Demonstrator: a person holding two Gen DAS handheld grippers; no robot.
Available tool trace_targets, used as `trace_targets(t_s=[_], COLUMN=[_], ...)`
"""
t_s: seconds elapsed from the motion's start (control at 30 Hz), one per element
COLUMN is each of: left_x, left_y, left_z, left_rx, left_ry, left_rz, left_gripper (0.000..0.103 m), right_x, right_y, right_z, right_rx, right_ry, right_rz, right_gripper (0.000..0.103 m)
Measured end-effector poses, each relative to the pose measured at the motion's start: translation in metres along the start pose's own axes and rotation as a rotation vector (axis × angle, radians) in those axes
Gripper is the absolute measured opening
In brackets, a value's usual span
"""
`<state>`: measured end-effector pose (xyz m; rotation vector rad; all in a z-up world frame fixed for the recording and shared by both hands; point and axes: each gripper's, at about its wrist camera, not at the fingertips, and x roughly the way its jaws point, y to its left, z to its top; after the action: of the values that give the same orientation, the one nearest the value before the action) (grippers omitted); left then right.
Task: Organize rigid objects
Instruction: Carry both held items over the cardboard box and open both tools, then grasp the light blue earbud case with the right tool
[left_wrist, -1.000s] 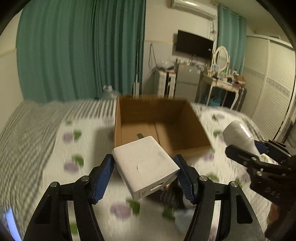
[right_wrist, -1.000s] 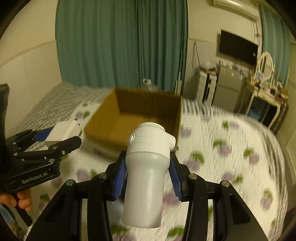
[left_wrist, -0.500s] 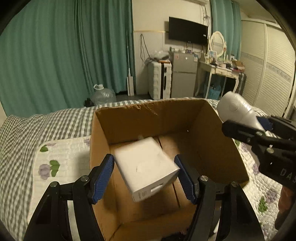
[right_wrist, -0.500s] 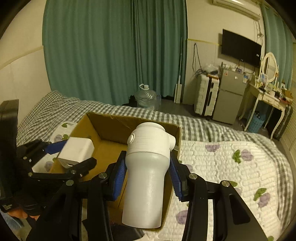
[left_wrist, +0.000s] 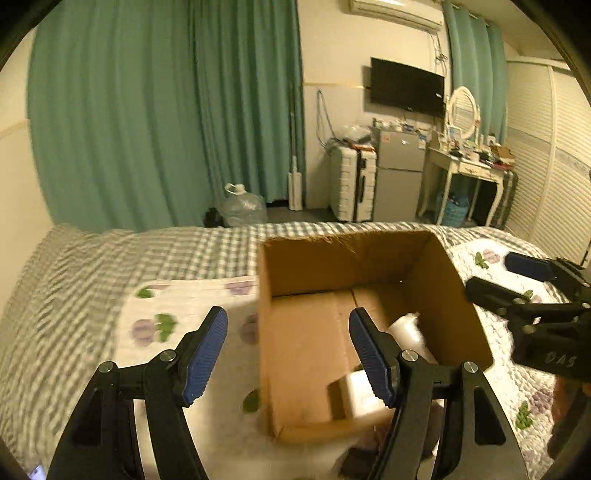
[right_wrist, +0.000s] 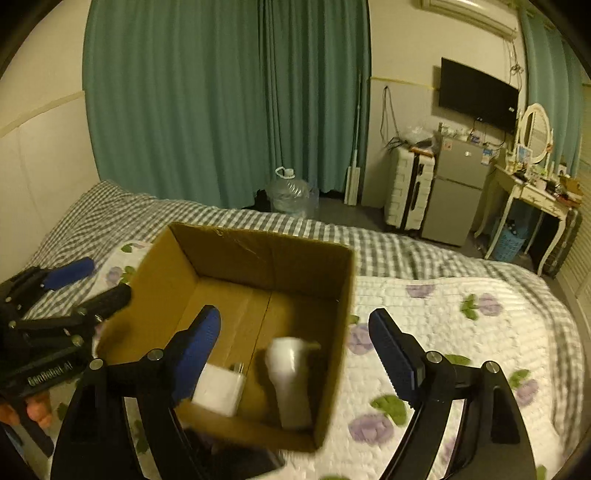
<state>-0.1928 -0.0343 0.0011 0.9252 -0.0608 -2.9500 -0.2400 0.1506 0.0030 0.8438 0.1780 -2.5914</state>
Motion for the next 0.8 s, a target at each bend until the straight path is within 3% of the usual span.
trace_targets(t_s=[0.13, 0.3, 0.53, 0.7, 0.73, 0.8], left_x=[-0.052, -0.095, -0.095, -0.073, -0.071, -0.066], left_y=[0.01, 0.013, 0.015, 0.015, 0.015, 0.015], left_z=[-0.012, -0.049, -0.116, -0.147, -0.15, -0.152], left_rx=[-0.026, -0.025, -0.067, -0.047, -0.046, -0.044], left_ry=[-0.018, -0.026, 0.064, 0.153, 0.162, 0.171], left_rz=[0.012, 0.035, 0.051, 0.08, 0.081, 0.08], left_gripper=[0.072, 0.073, 0.073, 0.073, 0.073, 0.073], right_x=[-0.057, -0.091, -0.058, -0.021, -0.017, -0.01], right_y=[0.011, 0.04, 0.078, 0.086, 0.086, 0.088], right_z=[-0.019, -0.067, -0.15, -0.176, -0.18, -0.184], right_rx=[-0.002, -0.047, -0.06, -0.071, -0.071, -0.069], right_ry=[0.001, 0.053, 0.23, 0.337, 0.348, 0.363], right_rz=[-0.019, -0.018, 0.055, 0.078, 0.08, 0.09], right_gripper=[0.083, 0.084, 0.084, 0.083, 0.082, 0.067])
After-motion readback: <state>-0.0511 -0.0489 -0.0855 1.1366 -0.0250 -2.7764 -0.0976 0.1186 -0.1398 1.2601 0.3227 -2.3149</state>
